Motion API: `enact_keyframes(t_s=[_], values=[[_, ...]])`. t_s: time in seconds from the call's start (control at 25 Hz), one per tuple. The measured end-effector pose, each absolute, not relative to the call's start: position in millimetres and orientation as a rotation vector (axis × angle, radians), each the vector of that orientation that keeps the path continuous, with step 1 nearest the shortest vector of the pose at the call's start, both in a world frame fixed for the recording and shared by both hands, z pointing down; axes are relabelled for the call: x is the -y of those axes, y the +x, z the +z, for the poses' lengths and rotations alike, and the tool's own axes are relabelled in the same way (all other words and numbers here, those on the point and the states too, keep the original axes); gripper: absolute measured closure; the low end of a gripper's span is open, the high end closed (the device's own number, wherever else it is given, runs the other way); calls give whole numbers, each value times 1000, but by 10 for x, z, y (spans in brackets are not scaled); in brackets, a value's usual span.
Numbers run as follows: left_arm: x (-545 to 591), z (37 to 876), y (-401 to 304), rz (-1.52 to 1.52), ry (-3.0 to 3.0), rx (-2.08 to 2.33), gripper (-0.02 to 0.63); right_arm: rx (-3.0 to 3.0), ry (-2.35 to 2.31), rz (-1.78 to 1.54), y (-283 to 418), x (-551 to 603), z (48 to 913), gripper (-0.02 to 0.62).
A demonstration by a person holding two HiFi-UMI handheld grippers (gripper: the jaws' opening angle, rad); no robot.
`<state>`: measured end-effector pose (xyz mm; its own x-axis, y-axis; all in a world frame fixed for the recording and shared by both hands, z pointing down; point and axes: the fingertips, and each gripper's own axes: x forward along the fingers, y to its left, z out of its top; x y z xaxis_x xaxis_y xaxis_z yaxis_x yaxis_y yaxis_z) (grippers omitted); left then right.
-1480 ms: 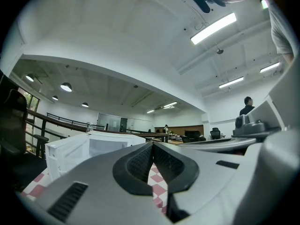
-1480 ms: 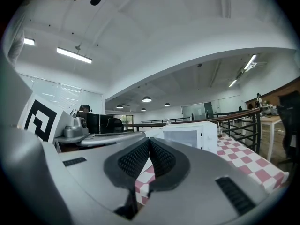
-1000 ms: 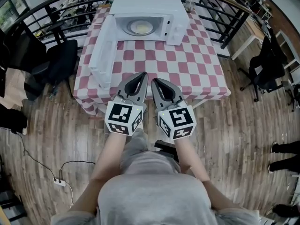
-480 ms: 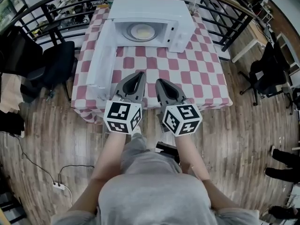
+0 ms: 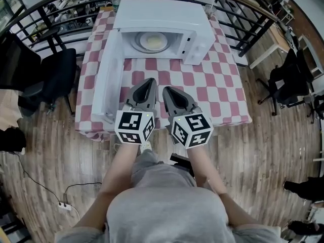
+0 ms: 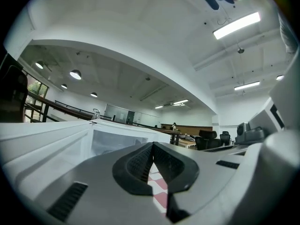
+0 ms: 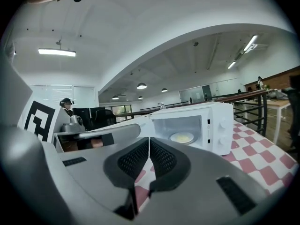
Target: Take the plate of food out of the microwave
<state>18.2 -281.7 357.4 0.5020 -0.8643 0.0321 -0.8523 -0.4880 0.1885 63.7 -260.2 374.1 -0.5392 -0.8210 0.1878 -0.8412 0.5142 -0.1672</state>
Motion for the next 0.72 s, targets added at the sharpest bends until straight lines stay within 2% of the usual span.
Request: enact_keyframes(t_s=[0.24,0.72], values=[[3159,3653,236,-68,2607,1436,603,2610,1550,493,664,3041,3839,569],[3645,3774,105,-45,2583,1457,603,2563,1627,477,619,3560,3934,568]])
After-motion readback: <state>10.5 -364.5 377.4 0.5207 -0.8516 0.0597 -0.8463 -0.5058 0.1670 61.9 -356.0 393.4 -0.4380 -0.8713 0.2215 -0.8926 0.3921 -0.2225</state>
